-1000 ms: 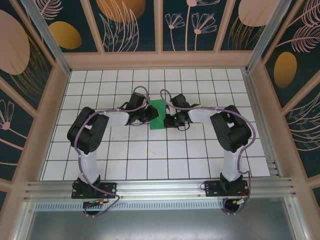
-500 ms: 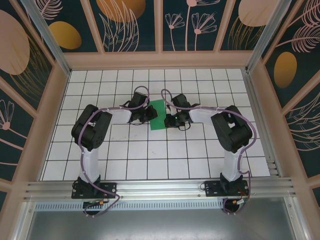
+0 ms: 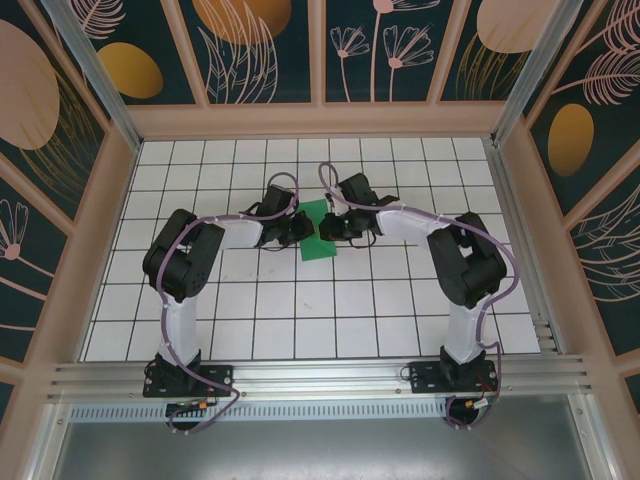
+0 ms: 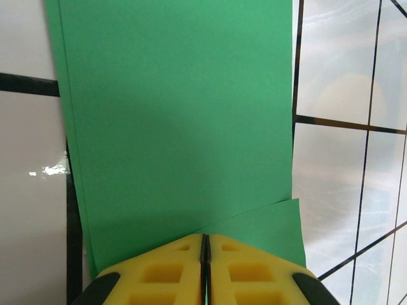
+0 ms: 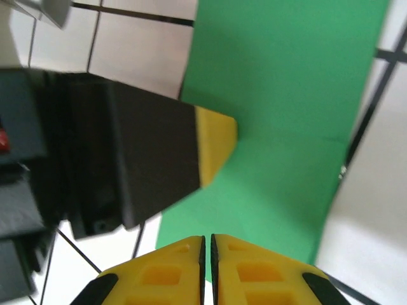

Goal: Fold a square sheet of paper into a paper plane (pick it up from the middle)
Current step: Fold the triangle a second time at the center of the table.

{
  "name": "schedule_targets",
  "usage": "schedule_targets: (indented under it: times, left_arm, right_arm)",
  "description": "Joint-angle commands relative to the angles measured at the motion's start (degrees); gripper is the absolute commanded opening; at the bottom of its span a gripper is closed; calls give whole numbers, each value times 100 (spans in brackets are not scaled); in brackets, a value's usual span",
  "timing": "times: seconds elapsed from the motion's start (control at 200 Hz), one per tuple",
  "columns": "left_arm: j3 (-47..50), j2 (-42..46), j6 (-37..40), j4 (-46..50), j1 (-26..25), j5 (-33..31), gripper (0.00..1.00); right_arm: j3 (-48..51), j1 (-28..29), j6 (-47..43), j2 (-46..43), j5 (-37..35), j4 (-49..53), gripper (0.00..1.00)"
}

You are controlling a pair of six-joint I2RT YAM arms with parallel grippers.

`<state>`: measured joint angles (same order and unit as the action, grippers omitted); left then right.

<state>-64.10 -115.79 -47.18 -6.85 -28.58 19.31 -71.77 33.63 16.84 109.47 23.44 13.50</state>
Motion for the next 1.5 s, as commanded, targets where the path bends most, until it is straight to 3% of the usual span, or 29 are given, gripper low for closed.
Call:
schedule_targets:
  times: [0.0,0.66,1.001,1.496]
  left_arm:
    - [159,-76,6,81,1,-59,12]
    - [230,-116,-99,80,1,-259,12]
    - [263,-207,-107,140,1,-475,12]
    - [442,-278,-134,36,1,-542,12]
  right_arm:
    - [-282,44,27,351,126,78,13]
    - [-488,64,-172,930,-138,506,11]
    - [-513,64,-760,898,0,1142,11]
    - [419,-93,-675,356,7,1068,10]
